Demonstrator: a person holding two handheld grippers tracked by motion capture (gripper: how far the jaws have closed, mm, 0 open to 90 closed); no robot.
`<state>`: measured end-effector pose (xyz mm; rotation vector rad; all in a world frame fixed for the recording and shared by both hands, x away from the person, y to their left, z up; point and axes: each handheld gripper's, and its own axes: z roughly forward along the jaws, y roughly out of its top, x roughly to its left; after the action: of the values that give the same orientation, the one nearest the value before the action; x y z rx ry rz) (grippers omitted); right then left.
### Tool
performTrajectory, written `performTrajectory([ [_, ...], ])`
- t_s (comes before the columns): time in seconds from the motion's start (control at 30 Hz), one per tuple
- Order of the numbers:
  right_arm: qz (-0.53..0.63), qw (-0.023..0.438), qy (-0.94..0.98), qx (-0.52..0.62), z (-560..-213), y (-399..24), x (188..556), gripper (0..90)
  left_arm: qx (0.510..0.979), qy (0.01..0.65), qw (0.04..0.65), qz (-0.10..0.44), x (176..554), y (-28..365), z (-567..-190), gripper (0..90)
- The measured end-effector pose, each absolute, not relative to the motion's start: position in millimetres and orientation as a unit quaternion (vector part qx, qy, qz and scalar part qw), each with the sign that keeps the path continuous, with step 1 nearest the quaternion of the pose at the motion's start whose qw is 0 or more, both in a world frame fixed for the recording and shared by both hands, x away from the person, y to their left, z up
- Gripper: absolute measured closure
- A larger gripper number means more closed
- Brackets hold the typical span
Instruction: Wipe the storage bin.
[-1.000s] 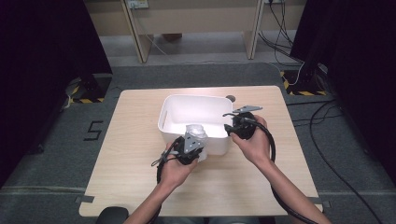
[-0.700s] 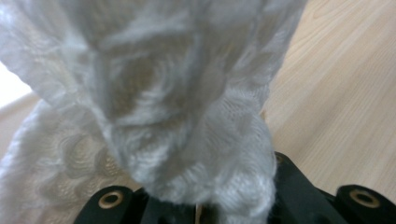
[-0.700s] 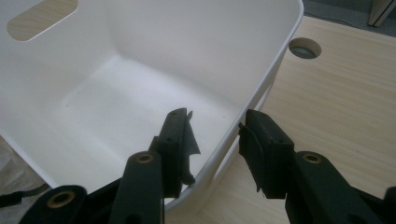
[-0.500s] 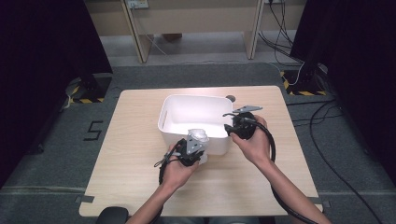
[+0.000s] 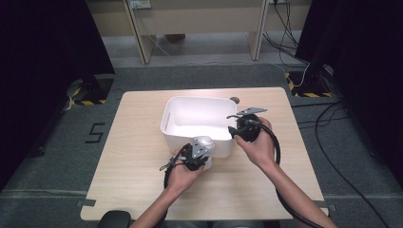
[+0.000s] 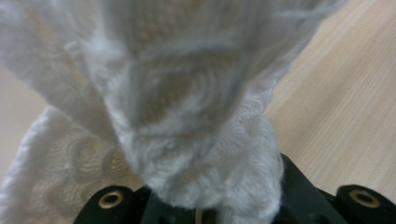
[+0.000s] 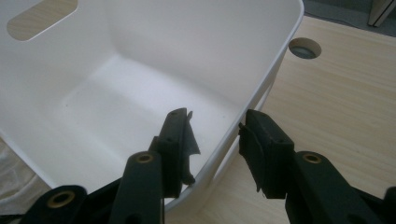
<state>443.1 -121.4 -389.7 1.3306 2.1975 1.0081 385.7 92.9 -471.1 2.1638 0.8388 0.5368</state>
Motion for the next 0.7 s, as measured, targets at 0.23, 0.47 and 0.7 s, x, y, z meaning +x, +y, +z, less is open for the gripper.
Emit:
performTrajectory([
  [0.23, 0.359, 0.189, 0.782, 0.474, -390, -121, 443, 61.3, 0.845, 0.326, 0.369, 0.208, 386, 92, -471, 81.5],
  [0.47, 0.359, 0.189, 0.782, 0.474, -390, -121, 443, 61.3, 0.839, 0.319, 0.385, 0.214, 383, 89, -458, 81.5],
  [0.7, 0.359, 0.189, 0.782, 0.474, -390, -121, 443, 61.2, 0.836, 0.313, 0.394, 0.217, 381, 85, -446, 81.5],
])
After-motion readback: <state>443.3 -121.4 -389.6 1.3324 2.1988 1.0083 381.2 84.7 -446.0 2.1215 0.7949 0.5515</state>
